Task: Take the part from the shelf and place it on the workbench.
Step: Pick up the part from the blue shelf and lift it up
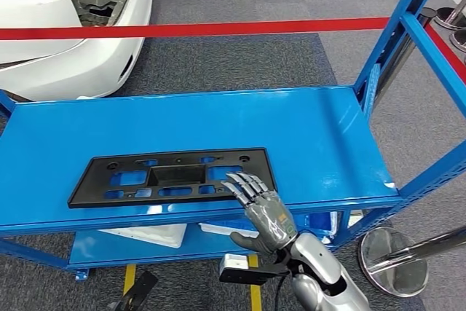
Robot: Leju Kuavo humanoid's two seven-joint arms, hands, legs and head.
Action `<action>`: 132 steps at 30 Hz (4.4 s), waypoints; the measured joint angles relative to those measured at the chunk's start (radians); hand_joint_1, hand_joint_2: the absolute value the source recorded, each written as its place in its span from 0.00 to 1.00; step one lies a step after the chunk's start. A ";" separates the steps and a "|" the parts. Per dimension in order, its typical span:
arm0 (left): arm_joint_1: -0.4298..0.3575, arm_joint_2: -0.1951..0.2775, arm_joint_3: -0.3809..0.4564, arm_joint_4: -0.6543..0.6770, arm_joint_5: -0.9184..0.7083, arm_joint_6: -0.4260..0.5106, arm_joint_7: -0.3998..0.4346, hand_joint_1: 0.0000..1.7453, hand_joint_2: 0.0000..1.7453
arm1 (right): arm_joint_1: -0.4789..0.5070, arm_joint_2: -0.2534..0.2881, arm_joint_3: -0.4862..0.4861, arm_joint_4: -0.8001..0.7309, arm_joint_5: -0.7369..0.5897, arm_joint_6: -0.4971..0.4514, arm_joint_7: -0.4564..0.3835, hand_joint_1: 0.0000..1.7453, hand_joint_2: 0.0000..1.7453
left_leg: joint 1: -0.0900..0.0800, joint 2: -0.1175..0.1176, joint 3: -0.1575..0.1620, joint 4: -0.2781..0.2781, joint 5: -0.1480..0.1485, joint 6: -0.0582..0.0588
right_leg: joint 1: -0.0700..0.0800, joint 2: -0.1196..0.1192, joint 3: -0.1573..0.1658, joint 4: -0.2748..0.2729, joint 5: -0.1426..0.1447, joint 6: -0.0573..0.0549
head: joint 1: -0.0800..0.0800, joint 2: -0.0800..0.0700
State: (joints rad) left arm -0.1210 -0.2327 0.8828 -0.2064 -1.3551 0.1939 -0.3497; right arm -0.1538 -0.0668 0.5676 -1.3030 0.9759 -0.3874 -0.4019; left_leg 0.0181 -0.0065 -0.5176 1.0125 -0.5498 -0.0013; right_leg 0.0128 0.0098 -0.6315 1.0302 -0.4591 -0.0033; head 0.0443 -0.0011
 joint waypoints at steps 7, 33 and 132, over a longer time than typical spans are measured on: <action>-0.002 0.000 -0.006 0.000 -0.003 0.000 0.002 0.00 0.00 | -0.038 -0.017 0.038 0.025 0.004 0.044 -0.010 0.00 1.00 | -0.003 0.000 0.000 0.000 0.000 0.000 | -0.002 0.000 0.000 0.000 0.000 0.000 | 0.000 0.000; -0.004 0.000 -0.024 0.000 -0.002 0.002 0.017 0.00 0.00 | -0.192 -0.041 0.127 0.110 0.034 -0.030 0.054 0.00 1.00 | -0.003 0.000 0.000 0.000 0.000 0.000 | -0.004 -0.001 0.000 0.000 0.000 0.000 | 0.000 0.000; -0.016 0.000 -0.096 0.000 -0.001 -0.008 0.046 0.00 0.00 | -0.397 0.060 0.091 0.622 0.168 -0.186 0.021 1.00 1.00 | -0.004 0.000 0.011 0.000 0.000 0.000 | -0.004 0.000 0.011 -0.001 0.000 0.000 | 0.000 0.000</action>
State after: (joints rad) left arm -0.1368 -0.2327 0.7870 -0.2064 -1.3561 0.1858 -0.3033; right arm -0.5507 -0.0065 0.6588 -0.6811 1.1435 -0.5737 -0.3811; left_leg 0.0145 -0.0064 -0.5062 1.0126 -0.5499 -0.0012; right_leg 0.0087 0.0094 -0.6203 1.0295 -0.4589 -0.0028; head 0.0443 -0.0011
